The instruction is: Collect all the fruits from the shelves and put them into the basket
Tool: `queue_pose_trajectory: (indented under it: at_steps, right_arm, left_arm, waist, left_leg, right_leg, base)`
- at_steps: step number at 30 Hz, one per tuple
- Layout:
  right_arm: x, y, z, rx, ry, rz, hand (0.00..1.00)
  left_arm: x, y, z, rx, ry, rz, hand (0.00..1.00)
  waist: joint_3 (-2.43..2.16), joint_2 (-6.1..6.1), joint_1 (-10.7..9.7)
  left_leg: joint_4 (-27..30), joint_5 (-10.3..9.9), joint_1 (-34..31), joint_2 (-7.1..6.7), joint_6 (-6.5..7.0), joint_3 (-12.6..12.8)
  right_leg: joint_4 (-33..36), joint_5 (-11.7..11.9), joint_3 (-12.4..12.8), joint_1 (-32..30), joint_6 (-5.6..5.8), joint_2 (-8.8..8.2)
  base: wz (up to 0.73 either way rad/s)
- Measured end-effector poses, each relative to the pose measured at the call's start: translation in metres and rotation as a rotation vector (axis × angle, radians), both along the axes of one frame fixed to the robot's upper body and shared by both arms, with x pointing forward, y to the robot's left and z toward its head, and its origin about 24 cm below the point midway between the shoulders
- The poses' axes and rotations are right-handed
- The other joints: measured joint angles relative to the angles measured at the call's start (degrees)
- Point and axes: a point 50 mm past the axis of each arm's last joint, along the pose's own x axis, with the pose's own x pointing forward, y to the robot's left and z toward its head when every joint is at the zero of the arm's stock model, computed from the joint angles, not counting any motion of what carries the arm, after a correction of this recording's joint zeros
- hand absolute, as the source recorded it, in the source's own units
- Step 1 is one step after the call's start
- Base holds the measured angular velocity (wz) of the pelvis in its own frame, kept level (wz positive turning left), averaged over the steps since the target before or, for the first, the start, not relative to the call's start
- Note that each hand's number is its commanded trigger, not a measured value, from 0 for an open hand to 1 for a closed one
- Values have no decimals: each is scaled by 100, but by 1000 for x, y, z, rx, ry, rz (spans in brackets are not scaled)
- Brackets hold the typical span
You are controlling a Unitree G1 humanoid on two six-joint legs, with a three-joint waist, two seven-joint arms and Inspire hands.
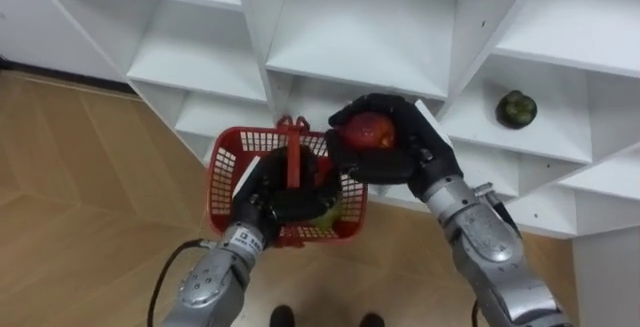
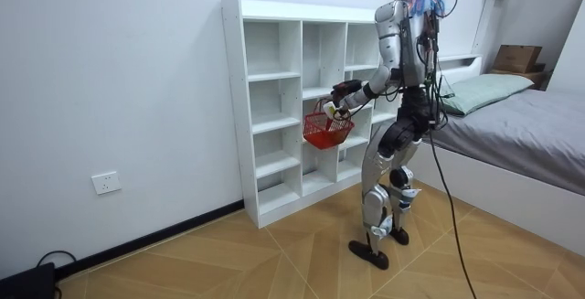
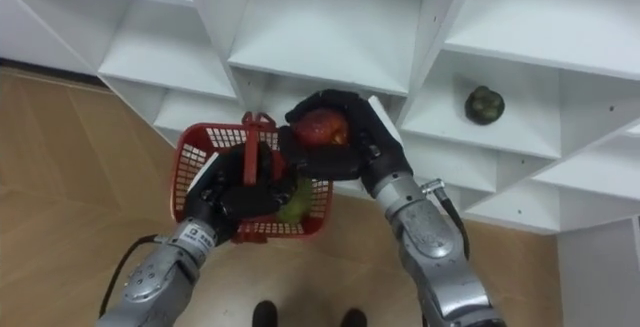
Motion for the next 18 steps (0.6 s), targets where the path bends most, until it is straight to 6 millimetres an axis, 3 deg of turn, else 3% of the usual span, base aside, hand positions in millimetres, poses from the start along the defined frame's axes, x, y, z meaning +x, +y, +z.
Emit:
queue_pose_trajectory:
  at_steps: [18]
  right_arm:
    - [-5,-2,-2,20,14,8,100]
  left_arm:
    - [-11,2,3,-381,50,27,100]
  waist:
    - [-15,22,-132]
  left_leg:
    - [-77,-32,201,31,-9,276]
  right_leg:
    - [-10,8,228,50,4,45]
  base:
    - [-6]
